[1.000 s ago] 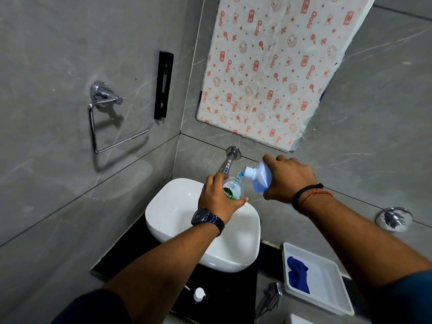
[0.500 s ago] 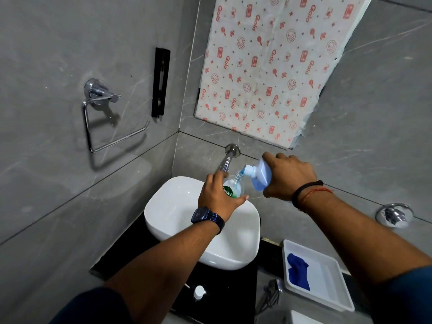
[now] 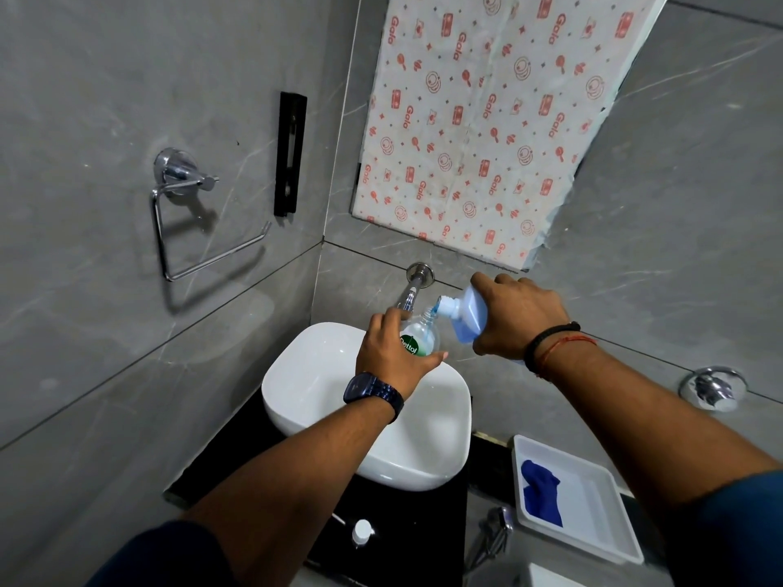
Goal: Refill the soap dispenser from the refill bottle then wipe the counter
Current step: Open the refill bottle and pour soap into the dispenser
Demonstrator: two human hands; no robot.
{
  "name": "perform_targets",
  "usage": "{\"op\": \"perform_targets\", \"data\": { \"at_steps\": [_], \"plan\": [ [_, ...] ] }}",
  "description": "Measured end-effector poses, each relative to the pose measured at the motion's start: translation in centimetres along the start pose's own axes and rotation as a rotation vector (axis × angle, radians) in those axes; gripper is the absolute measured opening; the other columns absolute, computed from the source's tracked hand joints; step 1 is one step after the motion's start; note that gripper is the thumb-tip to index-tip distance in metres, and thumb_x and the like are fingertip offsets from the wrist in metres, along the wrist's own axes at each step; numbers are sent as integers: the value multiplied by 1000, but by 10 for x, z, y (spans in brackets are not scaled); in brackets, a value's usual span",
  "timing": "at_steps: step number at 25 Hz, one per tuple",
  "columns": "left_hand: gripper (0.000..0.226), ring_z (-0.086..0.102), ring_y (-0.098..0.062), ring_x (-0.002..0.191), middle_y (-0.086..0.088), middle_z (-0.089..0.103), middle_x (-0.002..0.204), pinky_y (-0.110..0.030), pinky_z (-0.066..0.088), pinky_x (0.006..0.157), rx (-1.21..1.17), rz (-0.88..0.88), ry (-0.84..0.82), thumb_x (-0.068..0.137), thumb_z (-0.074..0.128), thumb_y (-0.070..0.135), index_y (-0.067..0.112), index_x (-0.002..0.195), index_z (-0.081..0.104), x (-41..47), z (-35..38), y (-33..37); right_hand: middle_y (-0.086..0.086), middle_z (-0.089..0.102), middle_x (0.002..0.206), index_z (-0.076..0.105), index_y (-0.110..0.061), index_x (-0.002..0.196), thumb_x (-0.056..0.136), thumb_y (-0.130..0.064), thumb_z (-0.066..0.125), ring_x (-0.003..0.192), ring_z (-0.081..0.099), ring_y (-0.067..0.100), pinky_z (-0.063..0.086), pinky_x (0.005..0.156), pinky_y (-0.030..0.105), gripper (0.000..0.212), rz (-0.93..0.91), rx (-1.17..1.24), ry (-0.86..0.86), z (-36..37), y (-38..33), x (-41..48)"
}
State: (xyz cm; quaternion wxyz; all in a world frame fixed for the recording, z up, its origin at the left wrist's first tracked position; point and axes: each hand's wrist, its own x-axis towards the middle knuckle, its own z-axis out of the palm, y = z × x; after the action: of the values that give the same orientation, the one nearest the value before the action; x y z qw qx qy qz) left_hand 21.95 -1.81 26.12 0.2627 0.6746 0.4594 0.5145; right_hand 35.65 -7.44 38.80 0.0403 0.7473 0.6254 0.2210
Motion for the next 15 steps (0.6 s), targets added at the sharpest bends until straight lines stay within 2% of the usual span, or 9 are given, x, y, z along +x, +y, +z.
{"op": "perform_targets", "data": {
  "at_steps": [4,10,15],
  "plan": [
    [71,54,-17,81,5,54,98,-27,51,64,4,-9,-3,44,84,56,32,98,45,1,-4,0,3,59,96,39,-30,111,56,-47,77,76,45,21,44,61,32,68,-4,-3,2,-4,-4,0],
    [72,51,-15,81,4,54,101,-26,49,64,7,-12,-3,45,85,54,31,99,45,4,-9,0,3,58,96,40,-29,111,58,-46,77,75,44,22,39,61,31,67,-9,5,-6,-12,-10,0],
    [71,49,-13,79,4,55,100,-24,47,64,-5,-15,0,45,85,54,30,99,46,4,-12,1,3,57,95,39,-29,111,58,-45,76,81,51,25,39,61,32,67,-19,0,1,-15,-12,0]
  ]
}}
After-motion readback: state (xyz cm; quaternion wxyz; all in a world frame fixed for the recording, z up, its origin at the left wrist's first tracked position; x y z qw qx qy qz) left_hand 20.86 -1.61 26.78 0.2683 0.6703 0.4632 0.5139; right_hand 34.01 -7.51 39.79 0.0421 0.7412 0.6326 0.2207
